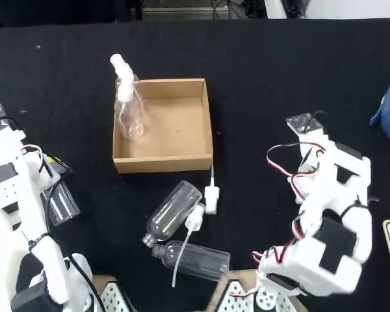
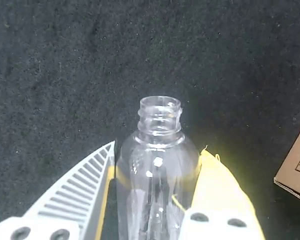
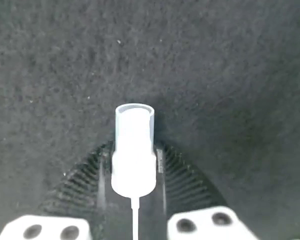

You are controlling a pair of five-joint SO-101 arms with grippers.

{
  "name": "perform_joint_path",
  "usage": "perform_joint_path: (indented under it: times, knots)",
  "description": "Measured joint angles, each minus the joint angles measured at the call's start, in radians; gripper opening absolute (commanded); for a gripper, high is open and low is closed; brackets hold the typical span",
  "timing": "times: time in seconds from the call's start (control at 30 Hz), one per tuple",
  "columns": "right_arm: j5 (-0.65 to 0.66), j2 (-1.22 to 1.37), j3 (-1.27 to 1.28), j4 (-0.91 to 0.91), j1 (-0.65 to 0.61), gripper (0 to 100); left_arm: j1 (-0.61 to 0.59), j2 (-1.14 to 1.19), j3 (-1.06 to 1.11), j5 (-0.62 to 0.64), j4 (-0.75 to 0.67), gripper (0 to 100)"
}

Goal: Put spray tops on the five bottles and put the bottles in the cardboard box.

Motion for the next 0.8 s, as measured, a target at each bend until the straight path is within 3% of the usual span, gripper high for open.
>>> perform_joint_path:
  times: [0.2, 0.47, 0.8]
  knots:
    - [-0.203, -0.239, -0.091, 0.138, -0.012, 1.0, 0.000, 0.000, -0.051, 0.000, 0.057, 3]
    - [-0.583, -0.497, -0.210, 0.210, -0.226, 1.0, 0.000, -0.037, -0.199, 0.000, 0.133, 3]
    - [-0.910, -0.661, -0.466, 0.212, -0.525, 1.1, 0.138, -0.428, 0.083, 0.000, -0.020, 3]
